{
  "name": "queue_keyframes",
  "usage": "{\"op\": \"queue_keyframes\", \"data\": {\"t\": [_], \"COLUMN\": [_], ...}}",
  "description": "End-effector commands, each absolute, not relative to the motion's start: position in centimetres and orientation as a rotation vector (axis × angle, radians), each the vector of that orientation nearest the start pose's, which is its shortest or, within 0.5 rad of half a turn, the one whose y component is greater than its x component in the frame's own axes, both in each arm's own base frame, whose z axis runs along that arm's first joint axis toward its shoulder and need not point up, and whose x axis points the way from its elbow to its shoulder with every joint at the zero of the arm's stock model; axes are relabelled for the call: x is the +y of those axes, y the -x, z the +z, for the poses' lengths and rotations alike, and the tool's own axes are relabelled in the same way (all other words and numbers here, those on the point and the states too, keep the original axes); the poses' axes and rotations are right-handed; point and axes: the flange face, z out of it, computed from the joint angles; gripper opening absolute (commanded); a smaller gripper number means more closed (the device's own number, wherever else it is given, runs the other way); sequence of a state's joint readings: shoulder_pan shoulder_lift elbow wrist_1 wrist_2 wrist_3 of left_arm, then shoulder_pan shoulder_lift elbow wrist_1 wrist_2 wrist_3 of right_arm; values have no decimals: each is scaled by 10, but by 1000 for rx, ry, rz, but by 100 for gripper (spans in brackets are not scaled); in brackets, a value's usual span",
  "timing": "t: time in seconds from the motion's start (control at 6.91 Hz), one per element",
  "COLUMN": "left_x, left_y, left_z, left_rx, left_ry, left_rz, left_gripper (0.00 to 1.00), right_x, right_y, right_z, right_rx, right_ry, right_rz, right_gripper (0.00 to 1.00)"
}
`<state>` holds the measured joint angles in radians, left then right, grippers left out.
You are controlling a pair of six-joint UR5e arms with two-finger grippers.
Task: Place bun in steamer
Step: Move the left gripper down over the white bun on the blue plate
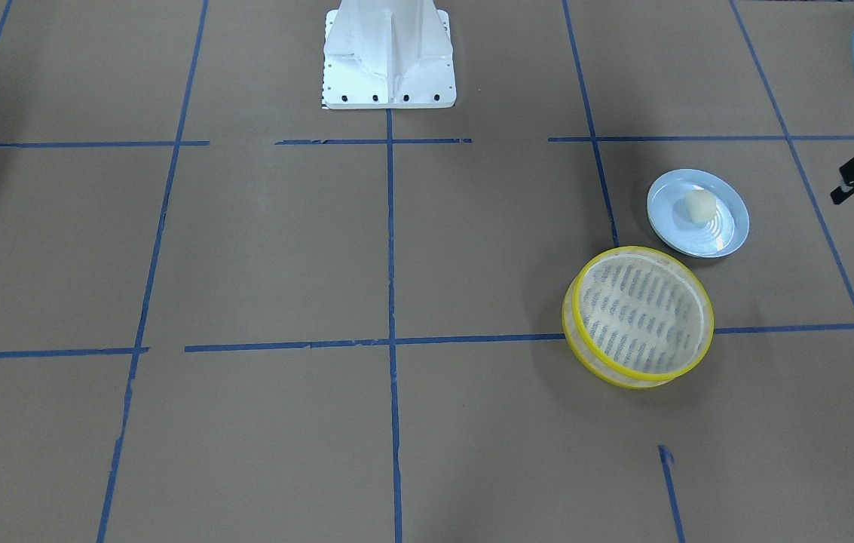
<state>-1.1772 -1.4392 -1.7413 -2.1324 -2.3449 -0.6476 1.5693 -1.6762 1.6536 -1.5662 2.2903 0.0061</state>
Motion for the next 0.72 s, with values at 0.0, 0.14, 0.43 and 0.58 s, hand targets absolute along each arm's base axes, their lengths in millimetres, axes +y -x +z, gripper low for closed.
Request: {"op": "queue_keyframes", "data": {"t": [0.0,0.14,0.43,0.58], "left_x": [-420,-412,-402,-407], "left_y": [-206,-234,-258,-267], "left_z": [565,567,568,566], "left_rx": [914,871,864,862], "left_ry": [-9,-17,10,6], "left_rz": [-31,-30,-9,-10], "left_gripper": [89,90,91,91], "right_x": [-446,-446,-446,-446], "right_y": [-67,-67,-67,-67], "right_z": [671,671,671,671], "right_rx": [-719,-719,-719,-719], "right_ry": [20,20,20,20], "right_rz": [11,11,11,11], "right_gripper": [100,100,100,100]}}
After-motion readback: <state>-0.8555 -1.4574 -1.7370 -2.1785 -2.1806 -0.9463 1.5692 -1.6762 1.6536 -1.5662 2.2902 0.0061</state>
